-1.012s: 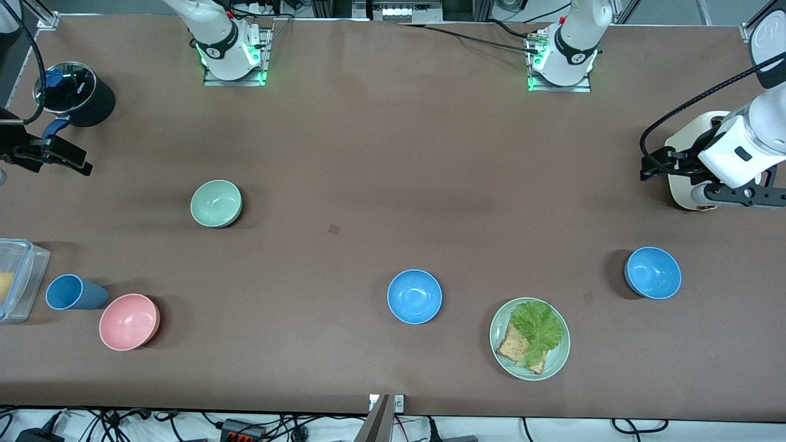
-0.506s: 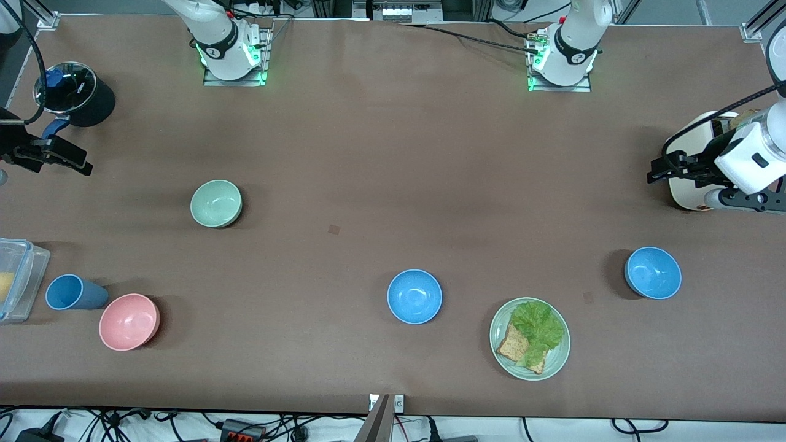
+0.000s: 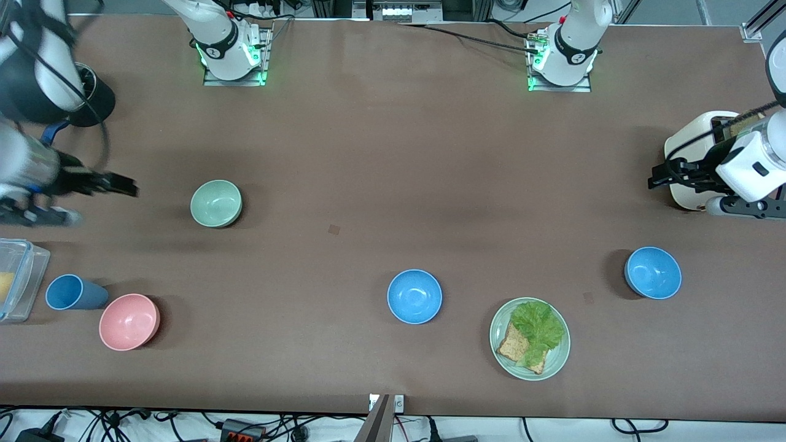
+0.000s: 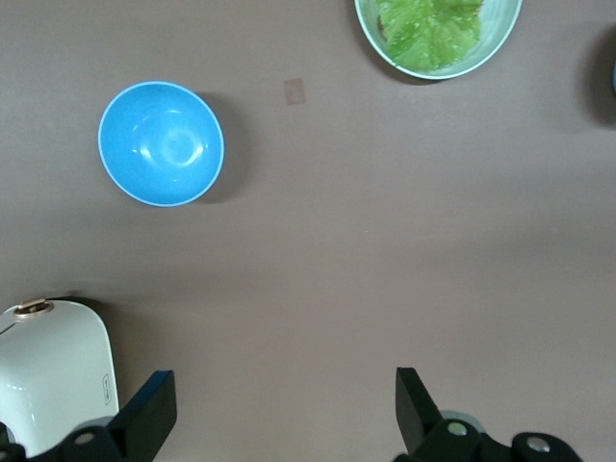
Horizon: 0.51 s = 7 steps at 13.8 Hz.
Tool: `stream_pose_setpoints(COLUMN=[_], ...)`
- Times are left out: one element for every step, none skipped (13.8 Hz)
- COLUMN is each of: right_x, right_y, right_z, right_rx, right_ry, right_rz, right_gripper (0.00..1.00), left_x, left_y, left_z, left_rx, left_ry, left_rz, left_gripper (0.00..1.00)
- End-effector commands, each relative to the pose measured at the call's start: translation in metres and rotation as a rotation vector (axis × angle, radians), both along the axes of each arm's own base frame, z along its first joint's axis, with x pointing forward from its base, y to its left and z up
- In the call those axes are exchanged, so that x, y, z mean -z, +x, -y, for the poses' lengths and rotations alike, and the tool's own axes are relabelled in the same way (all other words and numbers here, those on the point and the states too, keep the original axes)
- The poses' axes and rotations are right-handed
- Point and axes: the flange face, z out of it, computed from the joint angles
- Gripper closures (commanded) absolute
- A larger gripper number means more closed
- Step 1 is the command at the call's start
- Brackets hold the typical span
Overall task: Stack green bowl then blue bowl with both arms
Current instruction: 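Reach the right gripper down to the pale green bowl rim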
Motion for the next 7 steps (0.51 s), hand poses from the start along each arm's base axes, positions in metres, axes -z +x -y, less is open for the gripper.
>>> stream_pose_setpoints(right_x=[0.070, 0.095, 0.116, 0.134, 0.149, 0.163, 0.174], right_y=[0.016, 0.015, 0.008, -0.001, -0.012, -0.022, -0.029], right_z=[-0.010, -0.014, -0.016, -0.018, -0.019, -0.021, -0.020], right_rx=[-0.011, -0.017, -0.022, -0.025, -0.027, -0.029, -0.030], right_ry=[-0.016, -0.017, -0.017, -0.016, -0.016, -0.015, -0.015], right_rz=[-0.065, -0.085, -0.102, -0.117, -0.141, -0.167, -0.172], right_gripper=[0.00, 0.00, 0.00, 0.00, 0.00, 0.00, 0.00], left_x=[-0.003, -0.002, 0.007, 0.010, 0.011, 0.010, 0.009], left_y=[0.009, 0.010, 0.007, 0.007, 0.007, 0.007, 0.008], left_z=[-0.002, 0.001, -0.004, -0.010, -0.015, -0.016, -0.015], left_rx=[0.050, 0.057, 0.054, 0.050, 0.049, 0.051, 0.052], left_ry=[-0.017, -0.020, -0.025, -0.028, -0.031, -0.032, -0.033], left_rz=[0.015, 0.011, -0.016, -0.028, -0.028, -0.028, -0.026], left_gripper=[0.00, 0.00, 0.00, 0.00, 0.00, 0.00, 0.00])
